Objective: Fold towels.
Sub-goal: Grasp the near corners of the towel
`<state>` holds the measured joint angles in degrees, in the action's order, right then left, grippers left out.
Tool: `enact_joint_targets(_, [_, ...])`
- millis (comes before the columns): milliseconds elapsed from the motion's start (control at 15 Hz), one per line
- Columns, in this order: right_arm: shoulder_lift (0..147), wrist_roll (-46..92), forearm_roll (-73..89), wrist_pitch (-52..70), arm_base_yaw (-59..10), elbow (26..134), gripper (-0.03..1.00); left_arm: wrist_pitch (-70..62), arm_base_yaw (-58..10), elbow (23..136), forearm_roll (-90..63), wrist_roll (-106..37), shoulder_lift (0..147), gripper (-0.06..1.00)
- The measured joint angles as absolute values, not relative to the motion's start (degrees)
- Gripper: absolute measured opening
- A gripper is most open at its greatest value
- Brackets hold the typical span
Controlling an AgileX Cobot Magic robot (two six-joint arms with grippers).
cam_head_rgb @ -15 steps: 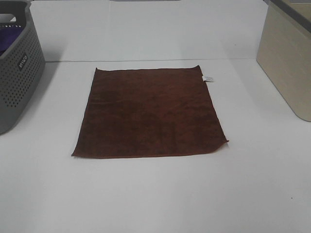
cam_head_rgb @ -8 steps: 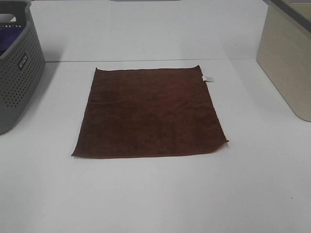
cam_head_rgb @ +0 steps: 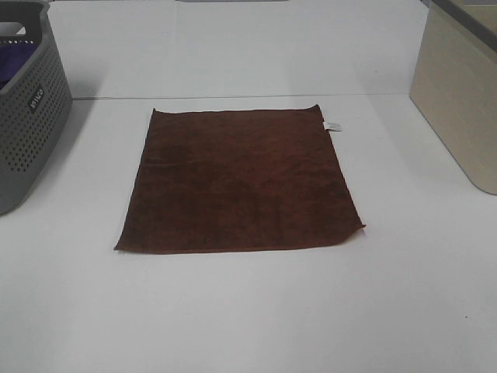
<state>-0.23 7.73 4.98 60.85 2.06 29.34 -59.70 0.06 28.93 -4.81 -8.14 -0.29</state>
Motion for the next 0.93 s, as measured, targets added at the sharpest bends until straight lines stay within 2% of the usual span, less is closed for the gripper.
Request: enact_joint_targets(933, [-0.2, 7.7, 5.0, 60.8, 2.1, 29.3, 0.95, -59.7, 0.1, 28.9, -4.8, -8.1, -0.3, 0.77])
